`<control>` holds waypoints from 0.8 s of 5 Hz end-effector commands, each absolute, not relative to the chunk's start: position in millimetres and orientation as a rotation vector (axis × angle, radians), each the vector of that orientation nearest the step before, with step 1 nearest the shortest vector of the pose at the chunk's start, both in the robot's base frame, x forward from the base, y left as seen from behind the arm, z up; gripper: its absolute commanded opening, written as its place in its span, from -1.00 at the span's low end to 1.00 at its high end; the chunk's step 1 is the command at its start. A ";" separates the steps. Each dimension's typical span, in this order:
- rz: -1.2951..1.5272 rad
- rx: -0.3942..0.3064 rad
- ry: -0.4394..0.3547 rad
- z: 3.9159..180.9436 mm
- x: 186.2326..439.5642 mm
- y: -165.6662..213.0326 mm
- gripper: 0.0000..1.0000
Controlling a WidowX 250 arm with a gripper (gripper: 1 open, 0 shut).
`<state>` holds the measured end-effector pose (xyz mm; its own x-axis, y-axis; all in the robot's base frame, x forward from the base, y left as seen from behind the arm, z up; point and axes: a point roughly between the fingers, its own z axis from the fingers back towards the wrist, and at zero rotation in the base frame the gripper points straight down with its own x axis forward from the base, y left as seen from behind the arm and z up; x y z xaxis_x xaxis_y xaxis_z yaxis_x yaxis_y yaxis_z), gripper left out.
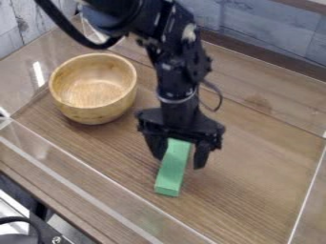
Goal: Put green object into wooden bowl
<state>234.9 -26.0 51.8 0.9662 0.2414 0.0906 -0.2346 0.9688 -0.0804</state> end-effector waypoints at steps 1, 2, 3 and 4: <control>0.269 -0.071 -0.164 78.9 246.6 -28.5 1.00; 0.316 -0.061 -0.170 83.8 246.0 -21.2 1.00; 0.339 -0.054 -0.162 71.6 249.6 -16.4 -1.00; 0.364 -0.054 -0.161 66.3 252.9 -11.1 -1.00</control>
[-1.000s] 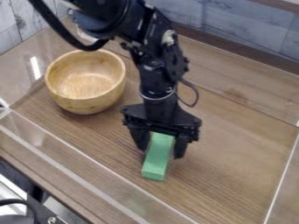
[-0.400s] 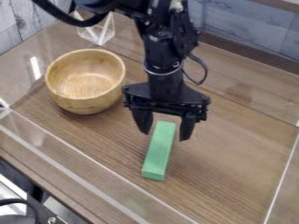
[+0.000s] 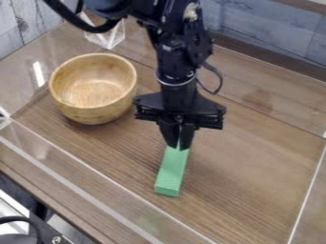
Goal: Put green object into wooden bowl
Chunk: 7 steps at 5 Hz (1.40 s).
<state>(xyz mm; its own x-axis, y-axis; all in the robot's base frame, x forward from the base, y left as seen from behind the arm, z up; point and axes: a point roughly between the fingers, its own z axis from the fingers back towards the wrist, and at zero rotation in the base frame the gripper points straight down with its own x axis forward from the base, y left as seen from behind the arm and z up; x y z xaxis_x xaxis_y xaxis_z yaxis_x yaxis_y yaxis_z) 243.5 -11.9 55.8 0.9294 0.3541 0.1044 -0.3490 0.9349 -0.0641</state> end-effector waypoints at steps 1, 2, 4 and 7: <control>0.354 -0.066 -0.165 89.9 244.4 -4.9 -1.00; 0.362 -0.078 -0.178 119.8 237.0 14.0 -1.00; 0.458 -0.068 -0.202 128.4 265.2 48.9 -1.00; 0.614 -0.047 -0.203 102.9 257.2 76.0 -1.00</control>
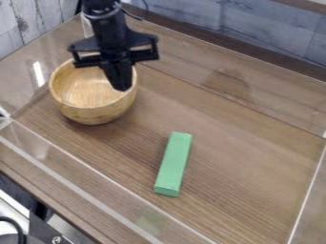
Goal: Put green object into wooden bowl
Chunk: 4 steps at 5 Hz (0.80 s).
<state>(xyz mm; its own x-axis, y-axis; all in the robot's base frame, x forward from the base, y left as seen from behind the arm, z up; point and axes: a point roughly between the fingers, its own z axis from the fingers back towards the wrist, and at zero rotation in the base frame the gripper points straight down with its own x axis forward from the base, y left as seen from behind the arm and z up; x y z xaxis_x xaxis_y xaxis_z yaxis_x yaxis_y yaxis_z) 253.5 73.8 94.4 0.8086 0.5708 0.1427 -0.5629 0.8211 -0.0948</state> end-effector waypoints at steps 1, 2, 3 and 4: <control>0.639 -0.043 -0.202 95.4 259.8 66.7 -1.00; 0.672 -0.043 -0.198 89.6 263.1 54.6 -1.00; 0.666 -0.048 -0.197 78.7 271.1 37.5 -1.00; 0.669 -0.051 -0.198 66.8 279.1 22.7 -1.00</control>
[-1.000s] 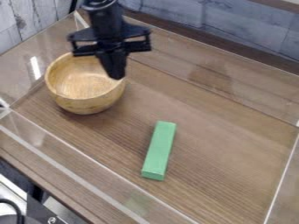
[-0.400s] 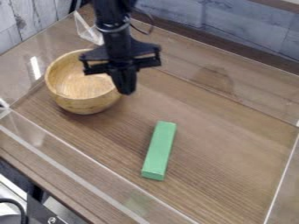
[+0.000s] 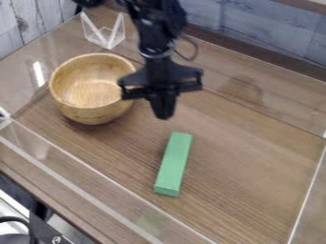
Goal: Put green object into wooden bowl
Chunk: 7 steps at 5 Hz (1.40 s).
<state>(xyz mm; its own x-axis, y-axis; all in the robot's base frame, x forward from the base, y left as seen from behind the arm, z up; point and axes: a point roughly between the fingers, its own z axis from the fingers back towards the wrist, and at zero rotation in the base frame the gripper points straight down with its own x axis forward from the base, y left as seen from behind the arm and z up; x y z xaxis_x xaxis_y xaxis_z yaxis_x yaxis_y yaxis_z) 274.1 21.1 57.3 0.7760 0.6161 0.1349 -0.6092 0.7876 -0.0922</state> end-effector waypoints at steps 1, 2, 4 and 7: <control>0.683 -0.055 -0.203 85.5 275.4 47.6 -1.00; 0.697 -0.061 -0.207 103.6 273.8 71.7 -1.00; 0.729 -0.067 -0.204 100.0 271.4 46.5 -1.00; 0.593 -0.092 -0.190 120.0 276.3 59.5 -1.00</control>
<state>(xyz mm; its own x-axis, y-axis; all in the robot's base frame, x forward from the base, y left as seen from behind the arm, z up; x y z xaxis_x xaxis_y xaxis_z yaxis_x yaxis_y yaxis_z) 268.9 56.1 102.0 0.8219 0.5628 0.0880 -0.5524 0.8252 -0.1183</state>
